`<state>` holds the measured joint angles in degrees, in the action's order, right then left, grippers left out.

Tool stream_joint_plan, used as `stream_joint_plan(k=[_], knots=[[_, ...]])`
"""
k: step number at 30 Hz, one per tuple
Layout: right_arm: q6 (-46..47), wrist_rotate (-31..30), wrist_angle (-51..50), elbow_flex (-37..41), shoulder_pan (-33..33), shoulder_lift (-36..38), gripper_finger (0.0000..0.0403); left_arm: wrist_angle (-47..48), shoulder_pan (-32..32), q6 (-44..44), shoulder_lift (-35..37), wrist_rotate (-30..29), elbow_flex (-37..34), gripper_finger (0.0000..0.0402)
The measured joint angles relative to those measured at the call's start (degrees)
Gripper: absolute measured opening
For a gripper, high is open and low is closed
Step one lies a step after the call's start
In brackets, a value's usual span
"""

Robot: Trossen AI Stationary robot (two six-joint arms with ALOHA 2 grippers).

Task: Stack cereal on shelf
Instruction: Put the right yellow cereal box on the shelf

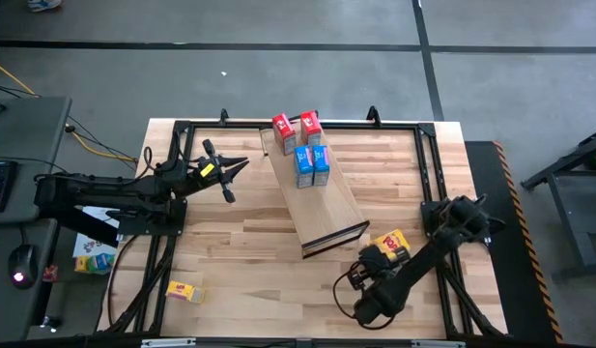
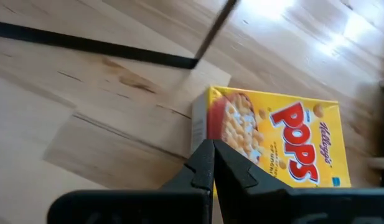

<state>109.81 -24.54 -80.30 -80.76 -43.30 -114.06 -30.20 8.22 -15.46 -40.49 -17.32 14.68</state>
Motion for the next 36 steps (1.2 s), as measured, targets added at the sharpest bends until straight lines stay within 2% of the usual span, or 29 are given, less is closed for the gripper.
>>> stream_joint_plan(k=[4, 8, 13, 22, 28, 36], knots=[[-1.75, 0.53, -3.38, -3.27, 1.12, -2.35, 0.0000, 0.02, 0.00, 0.23, 0.00, 0.00, 0.00, 0.0033], [-3.12, 1.94, -9.88, -10.02, 2.13, -6.98, 0.0000, 0.11, 0.01, 0.26, 0.00, 0.00, 0.00, 0.0033], [-5.70, 3.02, -9.72, -13.96, 3.25, -10.03, 0.0000, 0.23, -0.01, 0.37, 0.00, 0.00, 0.00, 0.0033], [-4.38, 2.94, -9.73, -13.04, 3.55, -11.32, 0.0000, 0.31, -0.02, 0.39, -0.02, 0.24, -0.02, 0.0033], [-4.30, 6.10, -9.69, -10.70, 4.31, -11.19, 0.0000, 0.33, -0.02, 0.39, -0.02, 0.24, -0.02, 0.0033], [0.04, 3.88, -9.72, -8.38, 3.86, -8.63, 0.0000, 0.35, -0.02, 0.39, -0.02, 0.22, -0.02, 0.0033]])
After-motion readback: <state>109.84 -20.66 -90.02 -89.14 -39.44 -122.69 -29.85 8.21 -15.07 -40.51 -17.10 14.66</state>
